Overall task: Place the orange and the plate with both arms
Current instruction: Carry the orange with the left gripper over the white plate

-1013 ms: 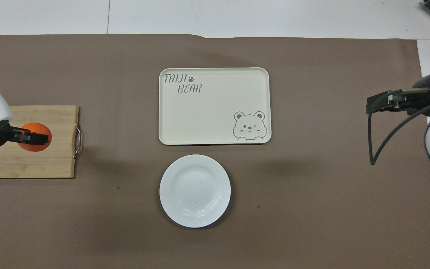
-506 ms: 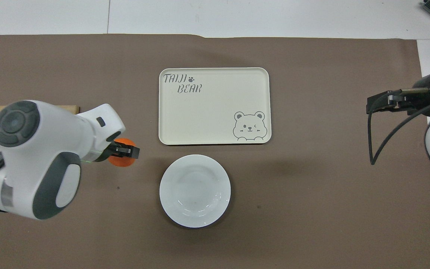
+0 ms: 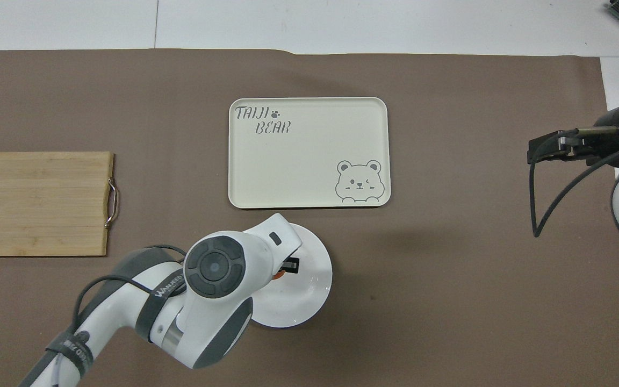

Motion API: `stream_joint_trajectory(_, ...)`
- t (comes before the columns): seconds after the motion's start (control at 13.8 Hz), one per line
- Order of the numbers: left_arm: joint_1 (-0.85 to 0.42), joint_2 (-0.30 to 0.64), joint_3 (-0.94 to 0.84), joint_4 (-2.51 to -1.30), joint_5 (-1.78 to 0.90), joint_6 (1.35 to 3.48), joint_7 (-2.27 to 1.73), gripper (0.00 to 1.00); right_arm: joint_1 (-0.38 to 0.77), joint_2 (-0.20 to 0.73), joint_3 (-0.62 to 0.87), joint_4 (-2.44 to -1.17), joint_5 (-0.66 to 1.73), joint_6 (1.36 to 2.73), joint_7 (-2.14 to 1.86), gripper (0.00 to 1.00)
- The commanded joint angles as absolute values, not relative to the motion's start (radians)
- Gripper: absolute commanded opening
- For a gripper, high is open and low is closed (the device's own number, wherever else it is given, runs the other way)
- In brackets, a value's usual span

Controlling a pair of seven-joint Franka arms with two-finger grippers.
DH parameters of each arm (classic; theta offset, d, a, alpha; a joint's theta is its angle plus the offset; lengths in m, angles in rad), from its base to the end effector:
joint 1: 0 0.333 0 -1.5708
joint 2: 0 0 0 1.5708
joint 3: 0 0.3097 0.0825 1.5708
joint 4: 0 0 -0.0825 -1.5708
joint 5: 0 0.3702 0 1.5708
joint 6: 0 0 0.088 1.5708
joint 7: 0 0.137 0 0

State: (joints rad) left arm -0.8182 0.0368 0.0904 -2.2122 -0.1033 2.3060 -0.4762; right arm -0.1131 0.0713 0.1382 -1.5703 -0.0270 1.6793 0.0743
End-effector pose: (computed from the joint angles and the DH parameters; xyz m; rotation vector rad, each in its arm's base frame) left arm 0.3925 -0.3557 0.3399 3.0342 -0.2809 0.0069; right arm 0.5724 0.0085 0.5589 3.1250 -0.0740 0.0613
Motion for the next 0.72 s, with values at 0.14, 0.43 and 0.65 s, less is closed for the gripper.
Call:
stream_joint_trajectory(0.14,-0.887,0.037,0.114,-2.276,-0.112,2.364,-0.52,0.04,-0.132,0.064,0.146,-1.582,-0.034,1.68,0.095,1.0)
stream_joint_trajectory(0.43,-0.887,0.037,0.114,-2.276,-0.112,2.359,-0.52,0.68,-0.133,0.052,0.15,-1.609,0.012,1.68,0.086,1.0)
stream_joint_trajectory(0.65,-0.885,0.038,0.115,-2.272,-0.112,2.359,-0.52,1.0,-0.123,0.017,0.15,-1.664,0.048,1.697,0.074,1.0)
